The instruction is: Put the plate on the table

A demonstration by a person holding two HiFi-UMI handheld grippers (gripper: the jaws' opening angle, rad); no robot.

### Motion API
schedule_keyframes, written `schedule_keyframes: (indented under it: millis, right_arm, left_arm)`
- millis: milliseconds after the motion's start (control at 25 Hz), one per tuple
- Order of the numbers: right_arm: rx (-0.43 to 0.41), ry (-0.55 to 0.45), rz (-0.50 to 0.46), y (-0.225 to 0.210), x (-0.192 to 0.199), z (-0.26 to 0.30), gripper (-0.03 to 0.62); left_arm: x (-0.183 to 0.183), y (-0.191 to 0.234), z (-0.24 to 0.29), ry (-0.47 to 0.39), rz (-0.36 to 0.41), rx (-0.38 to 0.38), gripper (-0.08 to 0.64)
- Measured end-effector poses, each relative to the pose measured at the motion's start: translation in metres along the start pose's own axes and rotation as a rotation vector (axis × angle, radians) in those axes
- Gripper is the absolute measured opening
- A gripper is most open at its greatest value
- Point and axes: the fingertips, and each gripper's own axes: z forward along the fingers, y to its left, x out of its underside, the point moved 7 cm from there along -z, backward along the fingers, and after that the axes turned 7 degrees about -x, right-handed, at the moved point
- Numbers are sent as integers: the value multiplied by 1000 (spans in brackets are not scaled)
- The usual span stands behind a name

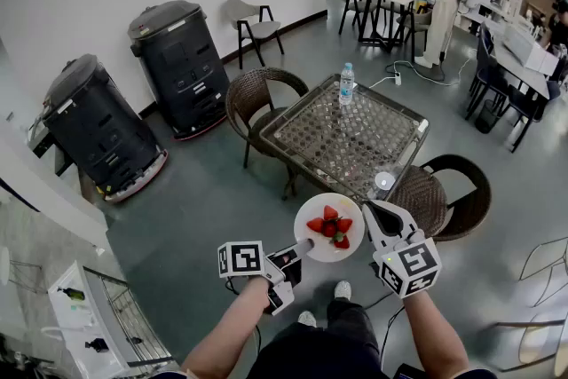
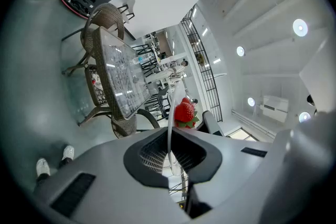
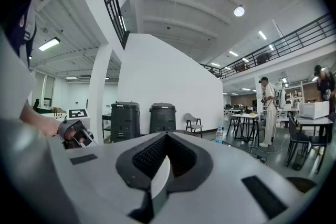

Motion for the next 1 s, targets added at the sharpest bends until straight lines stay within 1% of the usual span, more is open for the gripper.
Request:
schedule_keyframes:
  millis: [520, 1000]
  right_arm:
    - [8, -11, 21, -3, 3, 8, 5]
    - [-5, -16, 27, -32, 3, 30, 5]
  left_arm:
    - [-7, 6, 6, 11, -7, 6, 17]
    - [-27, 11, 29, -1, -22, -4, 17]
